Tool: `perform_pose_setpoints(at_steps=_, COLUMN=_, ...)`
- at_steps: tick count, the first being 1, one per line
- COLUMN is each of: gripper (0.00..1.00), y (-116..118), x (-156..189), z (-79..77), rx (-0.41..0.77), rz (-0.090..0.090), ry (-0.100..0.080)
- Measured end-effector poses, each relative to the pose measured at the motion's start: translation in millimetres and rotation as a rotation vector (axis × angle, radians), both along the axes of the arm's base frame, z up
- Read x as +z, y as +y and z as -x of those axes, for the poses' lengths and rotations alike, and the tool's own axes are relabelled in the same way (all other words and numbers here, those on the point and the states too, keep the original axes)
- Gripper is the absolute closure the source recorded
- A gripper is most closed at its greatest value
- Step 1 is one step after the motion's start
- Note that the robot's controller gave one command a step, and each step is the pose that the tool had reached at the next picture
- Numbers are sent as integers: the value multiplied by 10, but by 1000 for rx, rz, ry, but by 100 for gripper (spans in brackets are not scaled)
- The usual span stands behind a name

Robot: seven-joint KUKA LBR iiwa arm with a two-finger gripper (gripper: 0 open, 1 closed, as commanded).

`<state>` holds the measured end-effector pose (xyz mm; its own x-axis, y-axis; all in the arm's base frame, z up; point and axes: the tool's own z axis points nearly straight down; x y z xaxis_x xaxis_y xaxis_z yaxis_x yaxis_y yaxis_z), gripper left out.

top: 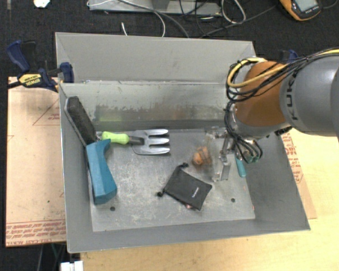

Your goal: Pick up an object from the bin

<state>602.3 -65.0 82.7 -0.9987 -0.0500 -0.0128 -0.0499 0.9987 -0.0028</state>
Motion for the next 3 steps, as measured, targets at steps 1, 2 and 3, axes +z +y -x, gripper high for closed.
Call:
perform_pose_setpoints(at_steps=1, gripper=0, y=178, x=-166, z=66, rx=-25, rz=-2, ry=3)
perform_pose_setpoints(at_steps=2, gripper=100, y=296, x=-101, z=263, rx=78, rz=-3, ry=8)
perform_pose_setpoints(at_steps=3, gripper=0, y=297, x=-105, z=262, rx=78, rz=-3, ry=7)
